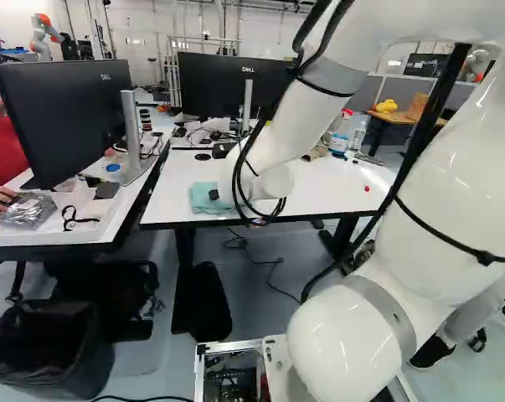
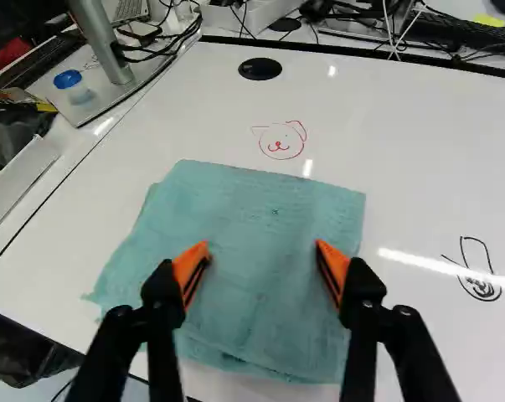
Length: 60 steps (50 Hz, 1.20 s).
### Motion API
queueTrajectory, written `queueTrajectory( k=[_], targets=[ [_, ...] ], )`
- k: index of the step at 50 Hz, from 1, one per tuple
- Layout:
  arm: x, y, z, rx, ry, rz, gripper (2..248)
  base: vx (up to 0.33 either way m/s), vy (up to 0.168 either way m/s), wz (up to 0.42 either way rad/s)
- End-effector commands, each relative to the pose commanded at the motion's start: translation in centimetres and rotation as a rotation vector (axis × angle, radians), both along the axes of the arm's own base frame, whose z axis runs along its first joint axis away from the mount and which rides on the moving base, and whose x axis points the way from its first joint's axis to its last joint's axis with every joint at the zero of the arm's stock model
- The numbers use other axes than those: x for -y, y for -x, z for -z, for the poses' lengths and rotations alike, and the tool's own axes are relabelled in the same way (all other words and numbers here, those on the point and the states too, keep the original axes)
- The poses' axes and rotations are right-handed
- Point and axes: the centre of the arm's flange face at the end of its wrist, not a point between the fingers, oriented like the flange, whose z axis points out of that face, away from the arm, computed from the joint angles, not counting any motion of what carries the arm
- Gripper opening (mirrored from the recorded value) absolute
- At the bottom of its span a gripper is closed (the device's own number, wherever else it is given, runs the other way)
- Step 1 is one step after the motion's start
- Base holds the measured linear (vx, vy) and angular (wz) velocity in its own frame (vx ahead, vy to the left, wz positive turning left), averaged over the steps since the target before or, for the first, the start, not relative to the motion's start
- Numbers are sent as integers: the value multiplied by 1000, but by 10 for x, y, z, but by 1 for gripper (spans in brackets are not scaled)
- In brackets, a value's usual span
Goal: Clean the table with the green towel
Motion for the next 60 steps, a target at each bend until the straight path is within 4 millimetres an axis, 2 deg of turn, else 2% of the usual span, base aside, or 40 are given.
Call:
queueTrajectory(
  k=[1,2,7,8,12,13,17,18,22,23,40,60],
  targets=[
    [0,0,0,0,0,0,195,0,0,0],
    [0,0,0,0,0,0,157,0,0,0],
    [0,0,0,0,0,0,157,0,0,0],
    [0,0,0,0,0,0,120,0,0,0],
    [0,0,0,0,0,0,120,0,0,0],
    [0,0,0,0,0,0,82,0,0,0],
    [0,0,0,0,0,0,82,0,0,0],
    [0,0,0,0,0,0,47,0,0,0],
    [0,0,0,0,0,0,47,0,0,0],
    [0,0,0,0,0,0,27,0,0,0],
    [0,0,-1,1,-1,0,25,0,0,0],
    [2,6,-18,48,-18,0,25,0,0,0]
  ],
)
